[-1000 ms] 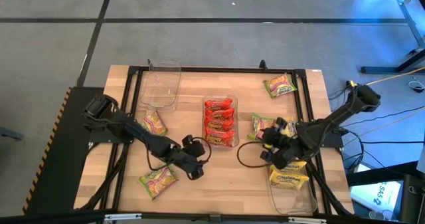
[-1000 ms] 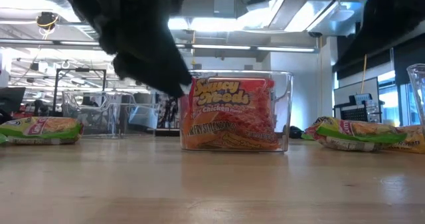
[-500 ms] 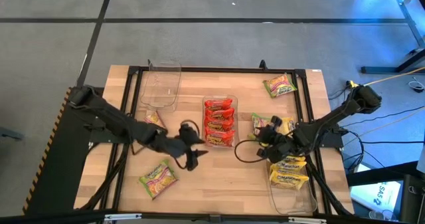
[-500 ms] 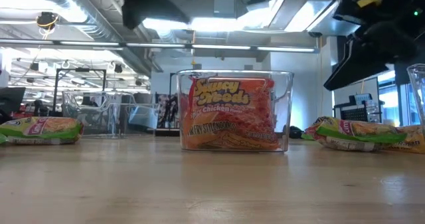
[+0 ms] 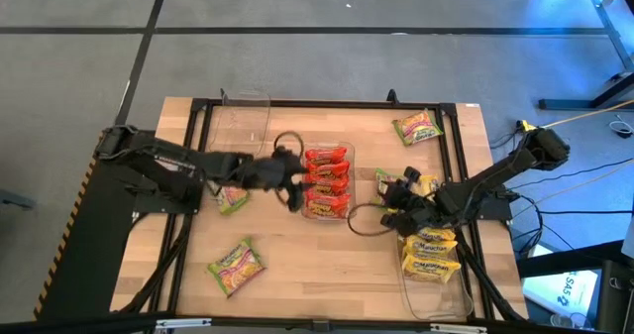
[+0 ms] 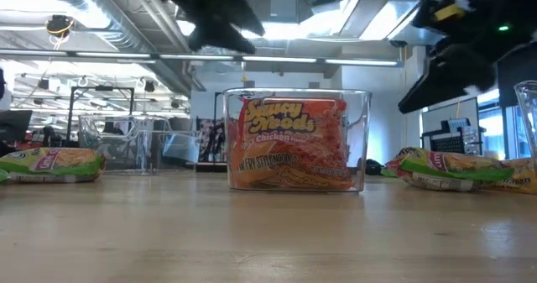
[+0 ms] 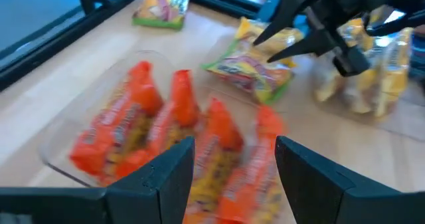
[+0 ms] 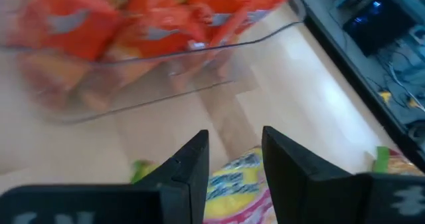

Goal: Sort Maruchan noodles
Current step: Adjust the transparent bin on the table

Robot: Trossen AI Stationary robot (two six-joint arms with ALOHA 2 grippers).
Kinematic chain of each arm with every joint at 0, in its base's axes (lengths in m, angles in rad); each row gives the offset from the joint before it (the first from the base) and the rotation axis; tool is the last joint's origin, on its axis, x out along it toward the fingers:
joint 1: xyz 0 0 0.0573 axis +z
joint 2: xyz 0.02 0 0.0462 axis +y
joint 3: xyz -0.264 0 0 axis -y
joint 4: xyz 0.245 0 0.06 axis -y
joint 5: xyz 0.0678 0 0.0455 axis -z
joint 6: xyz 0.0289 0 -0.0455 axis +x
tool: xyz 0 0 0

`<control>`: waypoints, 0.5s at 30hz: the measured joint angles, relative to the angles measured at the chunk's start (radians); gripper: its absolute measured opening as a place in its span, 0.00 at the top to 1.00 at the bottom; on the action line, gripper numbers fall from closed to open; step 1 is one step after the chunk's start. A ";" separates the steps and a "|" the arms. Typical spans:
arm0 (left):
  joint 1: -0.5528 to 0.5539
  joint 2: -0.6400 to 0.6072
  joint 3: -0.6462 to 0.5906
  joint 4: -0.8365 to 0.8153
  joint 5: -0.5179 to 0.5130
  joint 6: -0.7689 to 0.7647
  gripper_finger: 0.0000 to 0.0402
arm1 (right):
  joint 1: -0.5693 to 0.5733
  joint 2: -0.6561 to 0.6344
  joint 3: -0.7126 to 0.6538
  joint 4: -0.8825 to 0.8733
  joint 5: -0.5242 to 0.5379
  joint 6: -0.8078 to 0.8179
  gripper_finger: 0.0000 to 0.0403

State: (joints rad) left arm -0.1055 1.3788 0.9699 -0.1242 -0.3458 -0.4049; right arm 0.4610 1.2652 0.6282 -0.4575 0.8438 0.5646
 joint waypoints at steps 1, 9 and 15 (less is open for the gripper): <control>0.034 0.000 0.000 -0.002 0.034 0.021 0.49 | -0.022 0.000 0.007 -0.001 -0.004 -0.014 0.72; 0.266 0.000 0.000 -0.079 0.170 0.248 0.49 | -0.253 0.000 0.082 0.010 -0.019 -0.188 0.72; 0.384 0.011 0.000 -0.122 0.187 0.334 0.49 | -0.475 0.000 0.087 0.133 -0.222 -0.312 0.72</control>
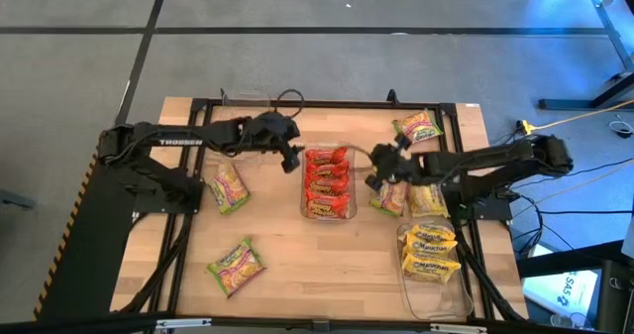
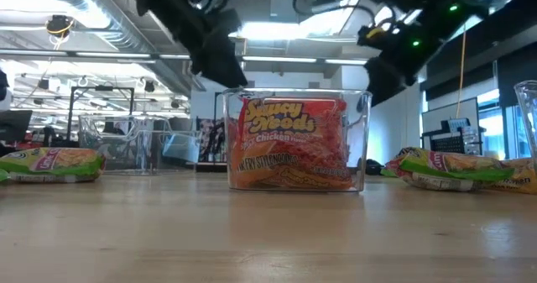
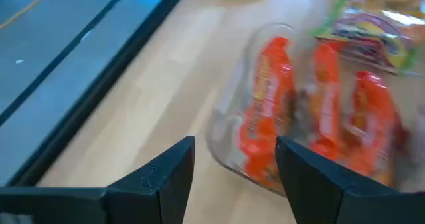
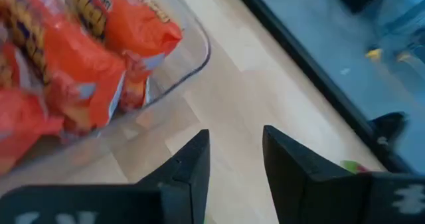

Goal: Sort Maruchan noodles
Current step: Adjust the transparent bin on the table

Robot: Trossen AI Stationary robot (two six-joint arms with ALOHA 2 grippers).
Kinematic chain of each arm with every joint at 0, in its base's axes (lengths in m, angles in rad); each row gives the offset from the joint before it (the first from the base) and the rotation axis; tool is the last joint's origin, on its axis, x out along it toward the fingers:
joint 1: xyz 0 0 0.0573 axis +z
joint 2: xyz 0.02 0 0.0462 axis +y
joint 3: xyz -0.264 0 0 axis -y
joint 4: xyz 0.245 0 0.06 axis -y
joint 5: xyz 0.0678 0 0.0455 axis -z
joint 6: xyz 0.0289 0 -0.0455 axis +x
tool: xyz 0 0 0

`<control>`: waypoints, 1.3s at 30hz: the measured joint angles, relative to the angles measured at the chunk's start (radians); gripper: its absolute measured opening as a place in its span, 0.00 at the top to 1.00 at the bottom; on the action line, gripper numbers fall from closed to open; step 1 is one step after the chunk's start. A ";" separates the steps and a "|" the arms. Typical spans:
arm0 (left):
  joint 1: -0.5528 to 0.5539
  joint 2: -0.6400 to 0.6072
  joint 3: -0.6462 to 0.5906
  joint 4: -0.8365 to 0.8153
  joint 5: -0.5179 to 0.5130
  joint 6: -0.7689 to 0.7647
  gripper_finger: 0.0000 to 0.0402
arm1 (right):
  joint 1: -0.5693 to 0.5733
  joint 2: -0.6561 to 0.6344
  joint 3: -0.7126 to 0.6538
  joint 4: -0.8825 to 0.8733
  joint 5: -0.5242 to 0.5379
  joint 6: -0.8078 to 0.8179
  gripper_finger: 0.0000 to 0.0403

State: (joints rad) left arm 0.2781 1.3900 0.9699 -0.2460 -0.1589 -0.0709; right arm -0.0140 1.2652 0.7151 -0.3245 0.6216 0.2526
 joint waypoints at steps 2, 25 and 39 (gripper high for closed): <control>0.030 0.014 0.000 -0.002 0.016 0.000 0.49 | -0.062 0.000 0.000 0.037 -0.083 -0.031 0.72; 0.244 0.118 -0.006 0.020 0.175 0.056 0.49 | -0.265 0.160 0.000 0.196 -0.320 -0.106 0.56; 0.351 0.253 -0.006 0.137 0.381 0.081 0.49 | -0.433 0.297 0.000 0.516 -0.536 -0.186 0.49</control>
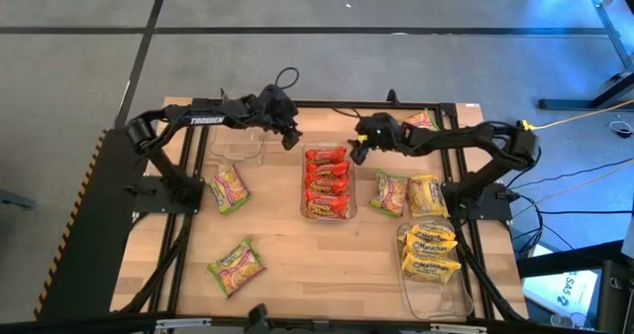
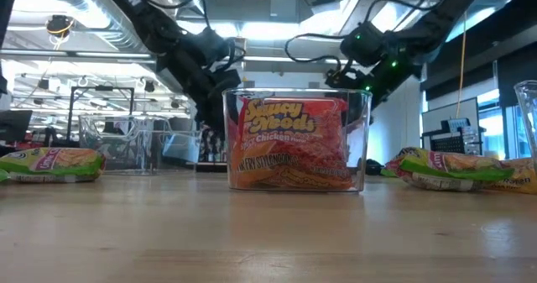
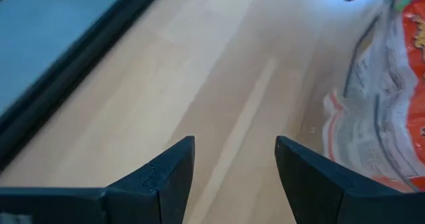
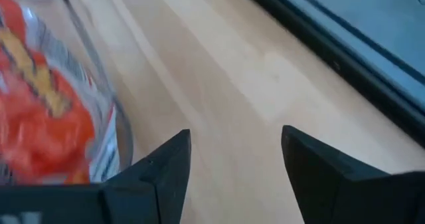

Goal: Sort Maruchan noodles
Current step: Adjust the transparent bin on the table, then move the yellow noodle pack on the table

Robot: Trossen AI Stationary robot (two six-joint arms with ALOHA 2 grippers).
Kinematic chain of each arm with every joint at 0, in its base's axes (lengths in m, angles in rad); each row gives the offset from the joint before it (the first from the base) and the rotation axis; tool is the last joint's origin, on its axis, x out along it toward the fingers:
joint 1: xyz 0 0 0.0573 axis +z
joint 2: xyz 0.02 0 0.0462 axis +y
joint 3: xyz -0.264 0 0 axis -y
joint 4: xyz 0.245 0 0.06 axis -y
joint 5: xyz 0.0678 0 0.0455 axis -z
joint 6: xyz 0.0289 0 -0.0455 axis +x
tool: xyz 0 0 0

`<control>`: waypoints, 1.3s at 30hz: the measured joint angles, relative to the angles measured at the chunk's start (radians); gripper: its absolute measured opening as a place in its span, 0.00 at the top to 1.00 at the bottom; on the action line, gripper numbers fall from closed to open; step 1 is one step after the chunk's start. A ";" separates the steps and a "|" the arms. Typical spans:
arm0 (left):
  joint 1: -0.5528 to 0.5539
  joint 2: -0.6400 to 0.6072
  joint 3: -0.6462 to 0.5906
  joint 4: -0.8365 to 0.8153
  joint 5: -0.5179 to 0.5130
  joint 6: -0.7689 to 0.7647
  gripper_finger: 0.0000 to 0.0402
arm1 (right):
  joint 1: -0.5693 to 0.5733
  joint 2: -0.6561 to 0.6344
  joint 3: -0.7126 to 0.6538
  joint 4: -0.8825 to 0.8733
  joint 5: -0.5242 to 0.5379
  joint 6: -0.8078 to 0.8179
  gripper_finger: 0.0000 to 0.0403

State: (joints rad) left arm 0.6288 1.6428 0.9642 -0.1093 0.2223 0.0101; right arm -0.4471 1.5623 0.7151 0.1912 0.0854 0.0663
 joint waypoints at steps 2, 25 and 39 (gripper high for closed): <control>-0.007 0.009 0.000 0.008 0.003 0.001 0.49 | -0.015 0.024 0.000 0.070 -0.034 -0.018 0.49; -0.062 -0.028 0.001 -0.051 -0.059 0.045 0.49 | -0.019 -0.121 0.000 -0.089 -0.166 -0.072 0.49; -0.365 -0.213 0.001 -0.353 -0.328 -0.244 0.49 | 0.205 -0.601 0.000 -0.921 -0.151 0.211 0.49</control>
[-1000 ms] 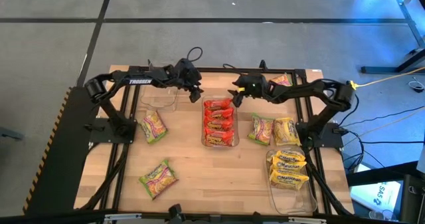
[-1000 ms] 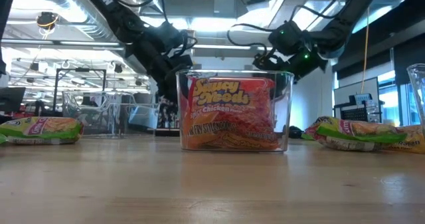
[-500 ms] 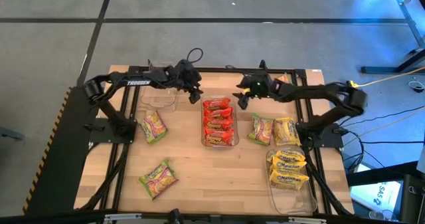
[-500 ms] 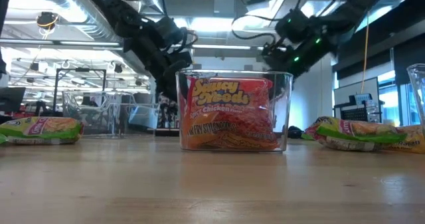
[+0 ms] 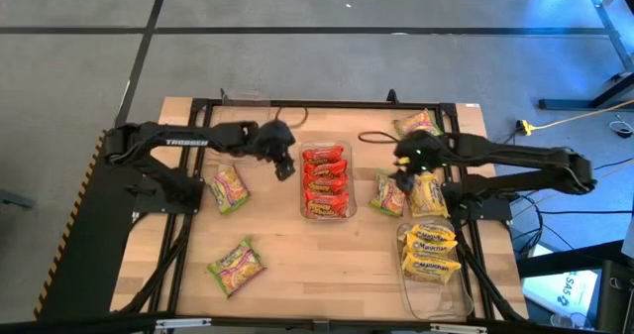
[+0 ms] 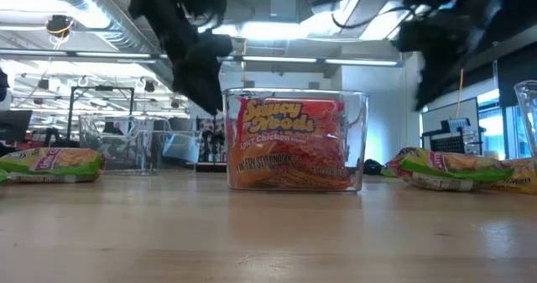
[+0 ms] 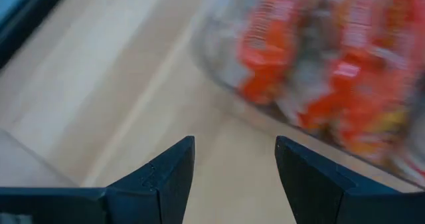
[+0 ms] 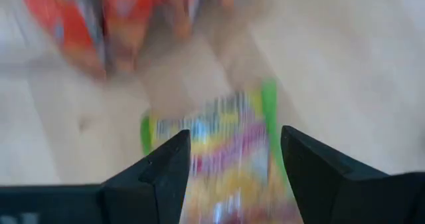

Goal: Sort Maruchan noodles
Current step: Move the yellow noodle pack on the table

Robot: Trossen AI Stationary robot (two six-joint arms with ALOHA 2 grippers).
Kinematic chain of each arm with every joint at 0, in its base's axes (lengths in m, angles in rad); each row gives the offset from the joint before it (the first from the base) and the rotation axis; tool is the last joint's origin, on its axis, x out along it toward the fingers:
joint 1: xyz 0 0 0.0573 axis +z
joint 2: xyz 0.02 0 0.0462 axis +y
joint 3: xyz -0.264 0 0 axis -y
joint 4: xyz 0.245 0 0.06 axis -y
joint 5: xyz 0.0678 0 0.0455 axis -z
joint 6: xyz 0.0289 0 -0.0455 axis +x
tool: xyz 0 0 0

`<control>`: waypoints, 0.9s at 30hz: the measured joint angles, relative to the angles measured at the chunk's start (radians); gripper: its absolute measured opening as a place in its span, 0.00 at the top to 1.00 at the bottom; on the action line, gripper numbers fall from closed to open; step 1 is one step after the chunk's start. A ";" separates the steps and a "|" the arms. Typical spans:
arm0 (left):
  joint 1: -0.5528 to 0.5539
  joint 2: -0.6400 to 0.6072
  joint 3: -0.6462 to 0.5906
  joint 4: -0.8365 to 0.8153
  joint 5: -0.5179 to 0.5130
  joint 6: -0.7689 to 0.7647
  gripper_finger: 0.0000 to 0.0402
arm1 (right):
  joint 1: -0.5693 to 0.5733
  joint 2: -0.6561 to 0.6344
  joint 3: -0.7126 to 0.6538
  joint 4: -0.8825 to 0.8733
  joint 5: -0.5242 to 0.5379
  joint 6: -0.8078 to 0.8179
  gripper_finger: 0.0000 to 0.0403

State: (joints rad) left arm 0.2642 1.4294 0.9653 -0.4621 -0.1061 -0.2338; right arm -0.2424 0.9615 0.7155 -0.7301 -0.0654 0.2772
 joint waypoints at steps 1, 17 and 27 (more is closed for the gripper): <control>-0.033 -0.006 0.000 0.003 -0.016 -0.016 0.49 | 0.012 -0.023 0.000 -0.055 -0.006 0.027 0.49; -0.521 -0.002 -0.261 0.641 -0.107 -0.146 0.49 | 0.080 -0.100 -0.101 -0.384 -0.187 0.230 0.84; -0.571 0.000 -0.327 0.794 -0.093 -0.164 0.49 | 0.079 -0.016 -0.180 -0.287 -0.174 0.255 0.97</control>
State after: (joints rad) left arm -0.3070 1.4292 0.6384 0.3319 -0.1987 -0.3980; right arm -0.1634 0.9457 0.5354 -1.0168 -0.2389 0.5326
